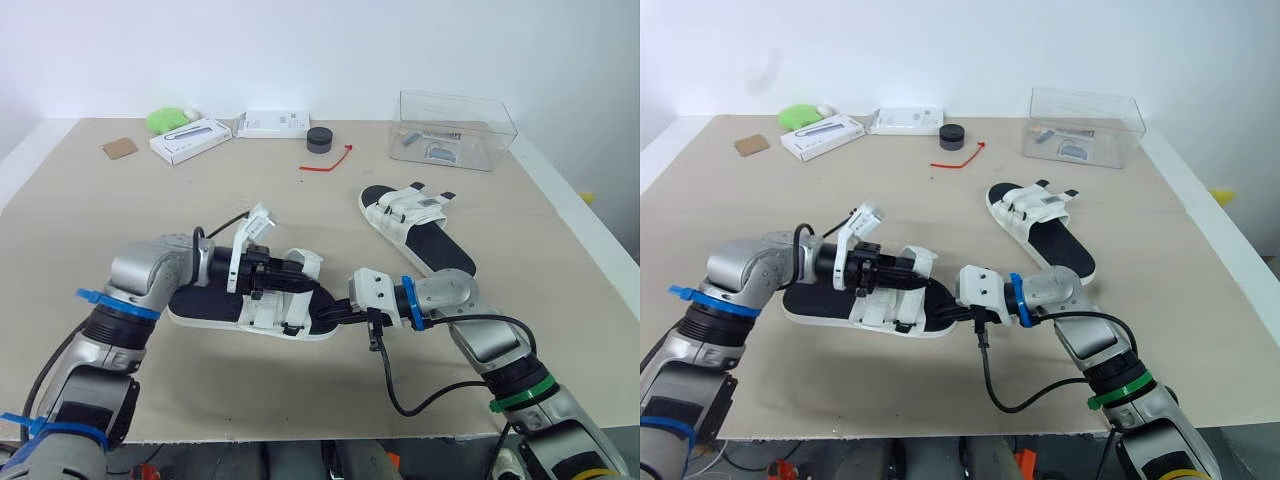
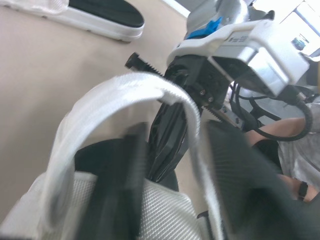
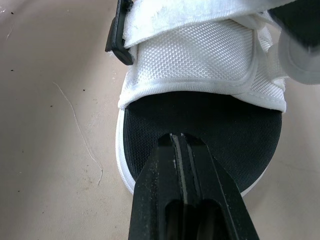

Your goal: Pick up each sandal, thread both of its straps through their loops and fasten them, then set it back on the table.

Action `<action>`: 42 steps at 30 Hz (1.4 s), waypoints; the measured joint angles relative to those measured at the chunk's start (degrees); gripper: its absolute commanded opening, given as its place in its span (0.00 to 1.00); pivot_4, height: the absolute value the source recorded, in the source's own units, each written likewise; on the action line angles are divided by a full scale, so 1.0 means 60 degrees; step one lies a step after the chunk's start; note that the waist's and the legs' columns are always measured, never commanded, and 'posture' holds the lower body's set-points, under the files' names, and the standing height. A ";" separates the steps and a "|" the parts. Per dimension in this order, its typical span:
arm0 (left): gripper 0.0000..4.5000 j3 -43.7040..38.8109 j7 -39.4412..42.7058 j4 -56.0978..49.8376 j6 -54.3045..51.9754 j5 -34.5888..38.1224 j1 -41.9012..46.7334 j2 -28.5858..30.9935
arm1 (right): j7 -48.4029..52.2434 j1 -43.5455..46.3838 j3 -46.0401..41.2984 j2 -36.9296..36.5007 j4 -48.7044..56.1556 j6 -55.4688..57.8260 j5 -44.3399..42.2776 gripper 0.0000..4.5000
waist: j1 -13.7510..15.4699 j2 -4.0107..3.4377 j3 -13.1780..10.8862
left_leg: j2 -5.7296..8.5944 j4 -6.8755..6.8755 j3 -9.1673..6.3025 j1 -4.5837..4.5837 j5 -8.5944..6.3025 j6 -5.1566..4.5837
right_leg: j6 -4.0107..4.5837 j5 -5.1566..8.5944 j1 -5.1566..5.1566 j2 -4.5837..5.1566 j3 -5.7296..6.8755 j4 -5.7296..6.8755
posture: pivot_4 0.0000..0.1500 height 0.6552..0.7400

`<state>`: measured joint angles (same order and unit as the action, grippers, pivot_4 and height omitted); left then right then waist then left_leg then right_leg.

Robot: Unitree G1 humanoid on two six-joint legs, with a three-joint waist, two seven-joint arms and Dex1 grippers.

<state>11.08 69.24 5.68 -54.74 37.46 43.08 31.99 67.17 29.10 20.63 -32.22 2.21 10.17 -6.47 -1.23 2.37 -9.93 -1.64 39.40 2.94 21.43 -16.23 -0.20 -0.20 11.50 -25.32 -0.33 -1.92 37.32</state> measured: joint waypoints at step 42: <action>0.15 0.0628 0.1428 -0.1781 0.0046 -0.0333 -0.1262 0.1234 | 0.0077 0.0027 -0.0008 -0.0059 0.0064 0.0146 -0.0005 0.00 | 0.0000 0.0000 0.0000 | -0.0002 0.0001 0.0001 -0.0001 -0.0008 -0.0014 | -0.0021 0.0013 0.0002 0.0006 0.0001 -0.0002 | 1.00 1.00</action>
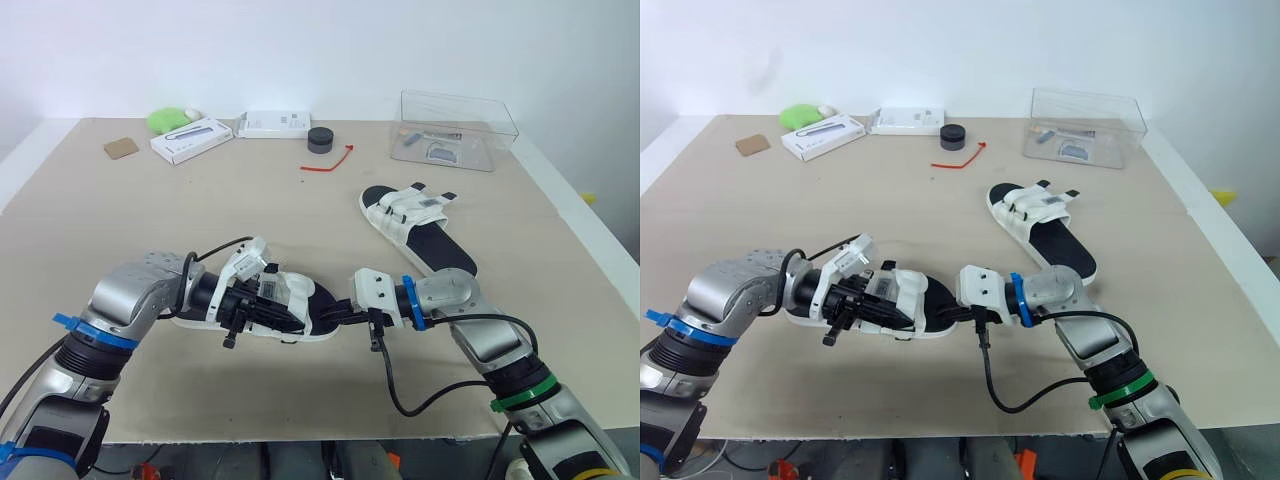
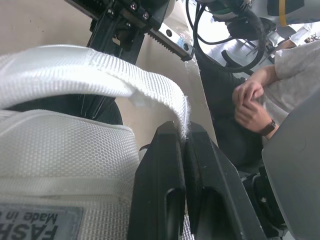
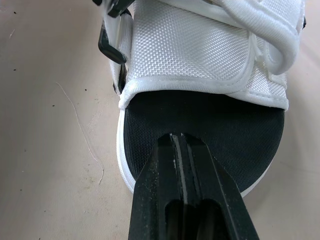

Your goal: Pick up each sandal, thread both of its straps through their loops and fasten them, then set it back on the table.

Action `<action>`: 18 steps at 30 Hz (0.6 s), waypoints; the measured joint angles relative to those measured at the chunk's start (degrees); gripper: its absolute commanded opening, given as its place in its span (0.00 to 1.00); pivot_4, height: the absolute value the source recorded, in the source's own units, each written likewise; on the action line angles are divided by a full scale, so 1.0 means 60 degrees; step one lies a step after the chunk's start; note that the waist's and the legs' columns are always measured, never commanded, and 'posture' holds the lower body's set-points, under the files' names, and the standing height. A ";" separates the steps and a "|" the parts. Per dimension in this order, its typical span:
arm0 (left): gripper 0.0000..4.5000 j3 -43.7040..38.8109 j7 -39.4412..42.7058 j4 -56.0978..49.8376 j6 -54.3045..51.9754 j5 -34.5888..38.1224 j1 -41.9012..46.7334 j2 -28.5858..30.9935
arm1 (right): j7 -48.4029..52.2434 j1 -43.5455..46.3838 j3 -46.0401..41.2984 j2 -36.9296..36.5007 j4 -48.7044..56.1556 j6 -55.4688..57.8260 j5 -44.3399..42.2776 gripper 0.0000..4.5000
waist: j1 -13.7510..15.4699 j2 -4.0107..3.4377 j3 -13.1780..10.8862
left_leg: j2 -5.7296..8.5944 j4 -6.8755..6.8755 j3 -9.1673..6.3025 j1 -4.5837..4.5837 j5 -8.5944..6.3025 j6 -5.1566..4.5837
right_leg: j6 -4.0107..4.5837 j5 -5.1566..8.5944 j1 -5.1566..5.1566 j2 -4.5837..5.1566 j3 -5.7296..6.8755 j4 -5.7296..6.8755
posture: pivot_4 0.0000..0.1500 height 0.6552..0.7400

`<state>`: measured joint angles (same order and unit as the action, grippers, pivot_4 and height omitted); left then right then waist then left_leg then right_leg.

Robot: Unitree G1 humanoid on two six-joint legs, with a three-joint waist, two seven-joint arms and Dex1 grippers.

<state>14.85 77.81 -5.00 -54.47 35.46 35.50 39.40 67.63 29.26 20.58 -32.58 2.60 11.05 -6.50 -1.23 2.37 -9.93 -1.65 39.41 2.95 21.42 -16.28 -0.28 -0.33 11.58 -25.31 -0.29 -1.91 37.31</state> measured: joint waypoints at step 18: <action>0.99 -0.3685 0.0368 -0.0985 -0.4699 0.4843 0.0951 0.2418 | 0.0113 0.0021 -0.0015 -0.0065 -0.0055 -0.0062 -0.0004 0.00 | -0.0021 -0.0003 -0.0002 | 0.0007 0.0003 -0.0001 0.0003 -0.0011 -0.0017 | -0.0028 0.0027 -0.0002 0.0028 0.0022 0.0002 | 1.00 1.00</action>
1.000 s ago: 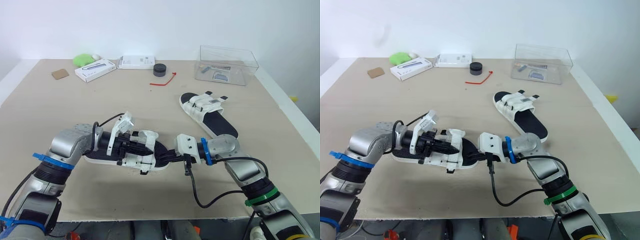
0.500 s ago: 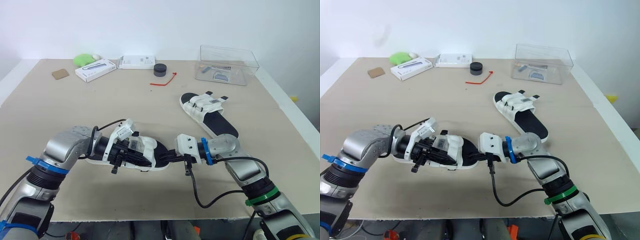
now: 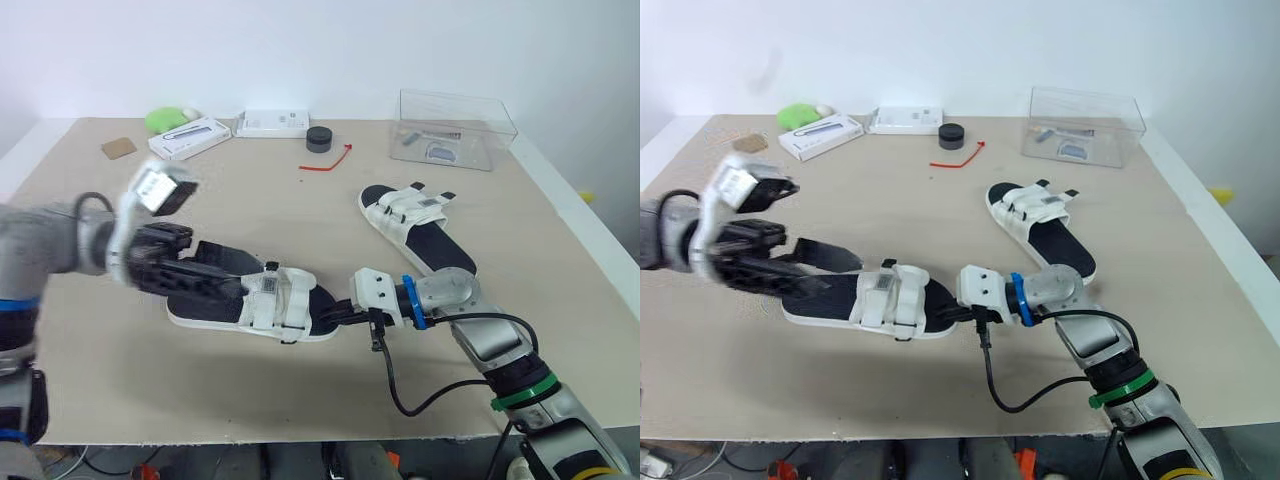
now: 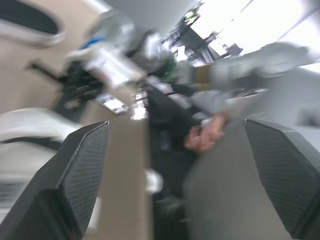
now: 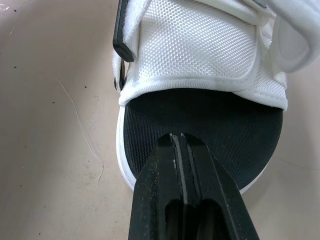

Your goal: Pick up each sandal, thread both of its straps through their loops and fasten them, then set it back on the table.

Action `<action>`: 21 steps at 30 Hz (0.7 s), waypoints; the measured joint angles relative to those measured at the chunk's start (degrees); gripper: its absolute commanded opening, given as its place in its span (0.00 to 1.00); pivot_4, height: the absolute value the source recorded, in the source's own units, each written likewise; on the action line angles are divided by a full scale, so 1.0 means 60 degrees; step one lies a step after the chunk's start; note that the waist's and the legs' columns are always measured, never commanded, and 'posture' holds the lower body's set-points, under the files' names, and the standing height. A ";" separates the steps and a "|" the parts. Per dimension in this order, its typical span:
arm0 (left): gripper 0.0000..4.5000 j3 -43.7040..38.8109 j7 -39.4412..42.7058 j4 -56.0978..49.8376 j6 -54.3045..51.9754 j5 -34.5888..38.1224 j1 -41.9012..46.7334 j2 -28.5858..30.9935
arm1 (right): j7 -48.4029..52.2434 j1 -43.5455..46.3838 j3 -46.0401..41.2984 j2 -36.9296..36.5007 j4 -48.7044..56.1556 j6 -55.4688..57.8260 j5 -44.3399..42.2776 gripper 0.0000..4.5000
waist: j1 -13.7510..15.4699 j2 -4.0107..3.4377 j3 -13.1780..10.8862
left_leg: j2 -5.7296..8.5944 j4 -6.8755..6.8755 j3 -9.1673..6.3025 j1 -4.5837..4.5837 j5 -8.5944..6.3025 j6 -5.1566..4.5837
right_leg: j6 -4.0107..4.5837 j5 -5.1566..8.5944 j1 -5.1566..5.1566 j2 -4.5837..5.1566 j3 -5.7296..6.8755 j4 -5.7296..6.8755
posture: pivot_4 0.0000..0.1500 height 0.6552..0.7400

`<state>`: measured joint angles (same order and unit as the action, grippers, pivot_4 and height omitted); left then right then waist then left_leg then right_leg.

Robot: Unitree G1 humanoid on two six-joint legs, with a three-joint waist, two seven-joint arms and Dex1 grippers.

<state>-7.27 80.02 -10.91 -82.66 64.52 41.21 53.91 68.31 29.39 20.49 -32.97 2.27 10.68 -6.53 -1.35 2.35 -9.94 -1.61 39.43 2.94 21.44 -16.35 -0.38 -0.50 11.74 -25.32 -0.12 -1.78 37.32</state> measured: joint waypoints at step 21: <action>0.99 0.0468 -0.4376 -0.4347 0.7469 -0.4780 -0.8401 -0.2362 | 0.0052 -0.0026 0.0013 0.0006 -0.0120 -0.0210 0.0017 0.00 | 0.0028 0.0001 0.0005 | 0.0000 -0.0007 0.0001 -0.0027 0.0015 0.0036 | 0.0041 -0.0019 0.0015 0.0049 -0.0003 0.0007 | 1.00 1.00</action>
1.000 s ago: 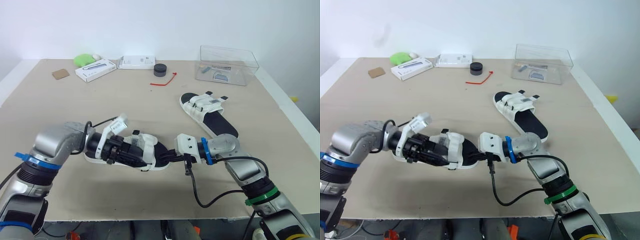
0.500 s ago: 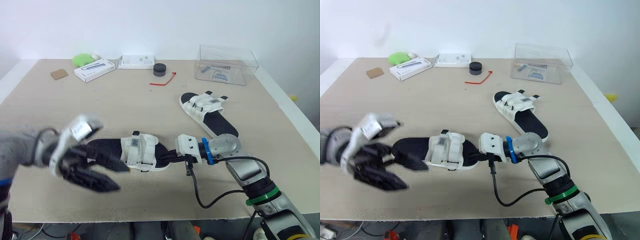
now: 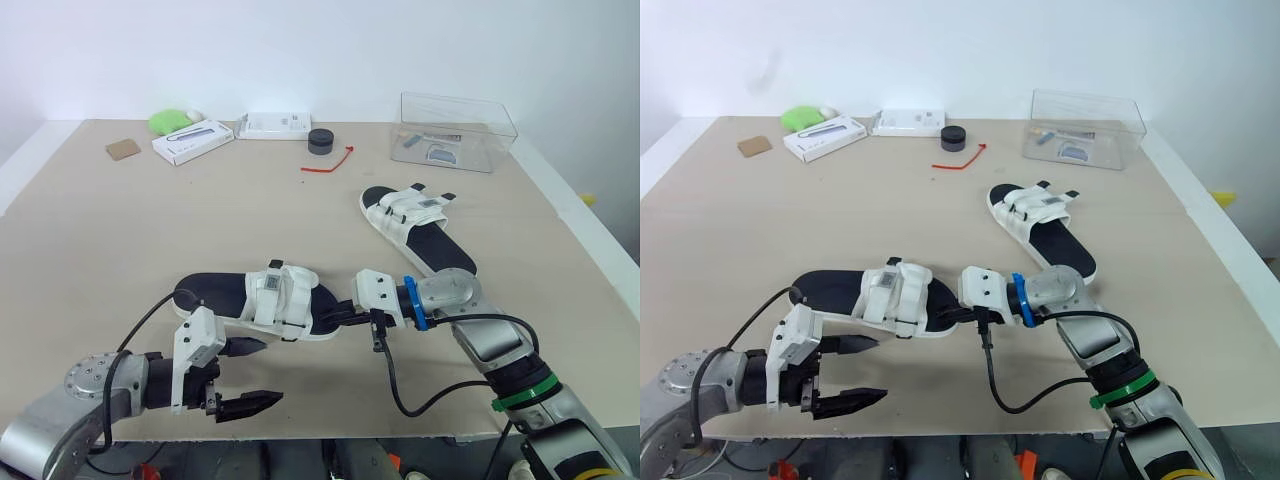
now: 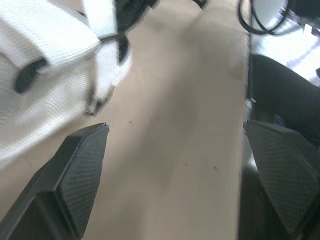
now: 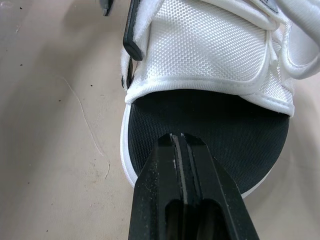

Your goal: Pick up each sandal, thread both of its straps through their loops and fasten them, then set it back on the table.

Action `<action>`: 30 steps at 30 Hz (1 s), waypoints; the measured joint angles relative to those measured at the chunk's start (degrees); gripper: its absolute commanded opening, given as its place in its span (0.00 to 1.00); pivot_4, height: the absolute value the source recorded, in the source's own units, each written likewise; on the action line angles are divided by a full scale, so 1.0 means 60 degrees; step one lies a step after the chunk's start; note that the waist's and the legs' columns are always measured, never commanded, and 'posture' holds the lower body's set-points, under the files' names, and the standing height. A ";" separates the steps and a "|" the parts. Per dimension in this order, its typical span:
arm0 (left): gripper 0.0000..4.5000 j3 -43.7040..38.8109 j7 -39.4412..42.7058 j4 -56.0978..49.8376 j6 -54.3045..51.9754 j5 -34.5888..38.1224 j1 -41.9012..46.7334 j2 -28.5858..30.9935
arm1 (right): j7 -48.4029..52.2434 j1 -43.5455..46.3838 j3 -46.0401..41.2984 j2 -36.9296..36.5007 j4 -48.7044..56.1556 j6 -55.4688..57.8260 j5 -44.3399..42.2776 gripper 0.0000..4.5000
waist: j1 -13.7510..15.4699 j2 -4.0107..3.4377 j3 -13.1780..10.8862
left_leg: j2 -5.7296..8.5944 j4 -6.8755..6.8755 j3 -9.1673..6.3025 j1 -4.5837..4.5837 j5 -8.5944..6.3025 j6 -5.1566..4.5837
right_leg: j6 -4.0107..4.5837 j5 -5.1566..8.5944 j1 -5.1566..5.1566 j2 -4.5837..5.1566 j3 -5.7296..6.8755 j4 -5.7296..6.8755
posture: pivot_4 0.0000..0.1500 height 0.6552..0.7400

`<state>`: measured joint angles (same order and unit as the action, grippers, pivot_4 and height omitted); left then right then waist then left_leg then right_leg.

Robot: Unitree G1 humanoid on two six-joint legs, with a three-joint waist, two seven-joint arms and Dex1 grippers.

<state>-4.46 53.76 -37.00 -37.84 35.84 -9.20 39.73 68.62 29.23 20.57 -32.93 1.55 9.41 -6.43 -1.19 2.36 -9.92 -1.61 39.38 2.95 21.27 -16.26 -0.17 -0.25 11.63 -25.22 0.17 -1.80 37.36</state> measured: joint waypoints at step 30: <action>0.99 0.2284 0.0265 0.1309 0.2048 -0.1566 0.1227 -0.0402 | 0.0157 0.0092 0.0008 0.0040 -0.0121 -0.0024 0.0001 0.00 | -0.0001 0.0000 0.0000 | -0.0006 -0.0001 0.0000 0.0002 -0.0002 -0.0004 | -0.0011 -0.0004 0.0000 -0.0039 0.0001 -0.0002 | 1.00 1.00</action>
<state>9.24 55.35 -29.14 -25.55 26.45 -1.84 37.32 69.56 29.79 20.62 -32.70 0.83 9.27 -6.42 -1.19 2.36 -9.92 -1.64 39.38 2.95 21.28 -16.27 -0.19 -0.32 11.60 -25.23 -0.06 -1.79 37.35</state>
